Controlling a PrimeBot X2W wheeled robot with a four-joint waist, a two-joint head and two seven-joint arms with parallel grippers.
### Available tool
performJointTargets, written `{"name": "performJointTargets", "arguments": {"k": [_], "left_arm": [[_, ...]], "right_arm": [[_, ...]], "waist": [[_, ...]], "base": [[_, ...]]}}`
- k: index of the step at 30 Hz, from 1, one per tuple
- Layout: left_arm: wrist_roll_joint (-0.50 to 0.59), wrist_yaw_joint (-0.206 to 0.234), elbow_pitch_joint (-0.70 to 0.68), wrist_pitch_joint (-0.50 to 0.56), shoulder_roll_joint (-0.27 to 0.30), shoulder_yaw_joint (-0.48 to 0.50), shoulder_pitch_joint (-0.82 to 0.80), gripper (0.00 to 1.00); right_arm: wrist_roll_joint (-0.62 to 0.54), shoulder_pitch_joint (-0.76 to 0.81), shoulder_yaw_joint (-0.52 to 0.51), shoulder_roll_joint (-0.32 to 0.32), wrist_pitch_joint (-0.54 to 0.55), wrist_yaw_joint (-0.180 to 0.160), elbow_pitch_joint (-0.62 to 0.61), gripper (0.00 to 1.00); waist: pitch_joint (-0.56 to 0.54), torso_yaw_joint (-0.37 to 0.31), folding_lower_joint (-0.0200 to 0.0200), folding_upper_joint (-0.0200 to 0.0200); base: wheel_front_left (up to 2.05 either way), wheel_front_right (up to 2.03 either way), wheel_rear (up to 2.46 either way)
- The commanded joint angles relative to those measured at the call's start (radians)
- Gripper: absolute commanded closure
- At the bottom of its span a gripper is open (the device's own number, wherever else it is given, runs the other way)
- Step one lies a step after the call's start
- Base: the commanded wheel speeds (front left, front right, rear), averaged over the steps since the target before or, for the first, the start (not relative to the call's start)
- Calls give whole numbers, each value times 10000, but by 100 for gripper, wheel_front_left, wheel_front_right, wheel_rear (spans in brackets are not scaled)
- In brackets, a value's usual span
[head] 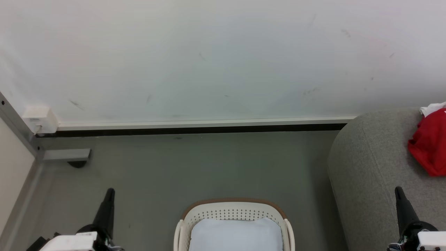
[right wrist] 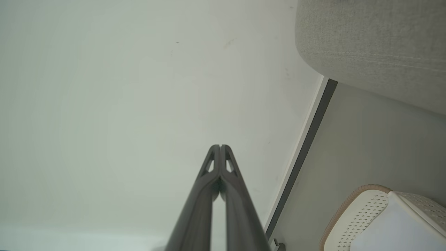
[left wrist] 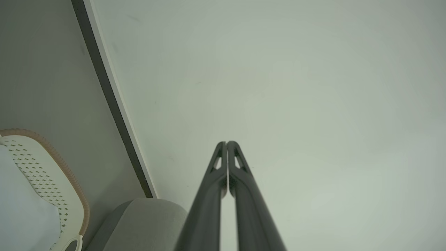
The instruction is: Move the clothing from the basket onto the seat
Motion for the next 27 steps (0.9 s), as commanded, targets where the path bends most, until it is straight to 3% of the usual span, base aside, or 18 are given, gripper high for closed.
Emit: {"name": "performJointTargets", "arguments": {"k": [1, 27], "left_arm": [[-206, -63, -58, 75, 73, 61, -104, 100], [-479, -80, -87, 136, 74, 92, -110, 100]], "right_arm": [[261, -117, -51, -89, 72, -20, -85, 100], [454, -157, -55, -86, 129, -21, -93, 100]], "waist": [[11, 5, 0, 0], [34, 15, 0, 0]], "base": [[0, 0, 0], [0, 0, 0]]}}
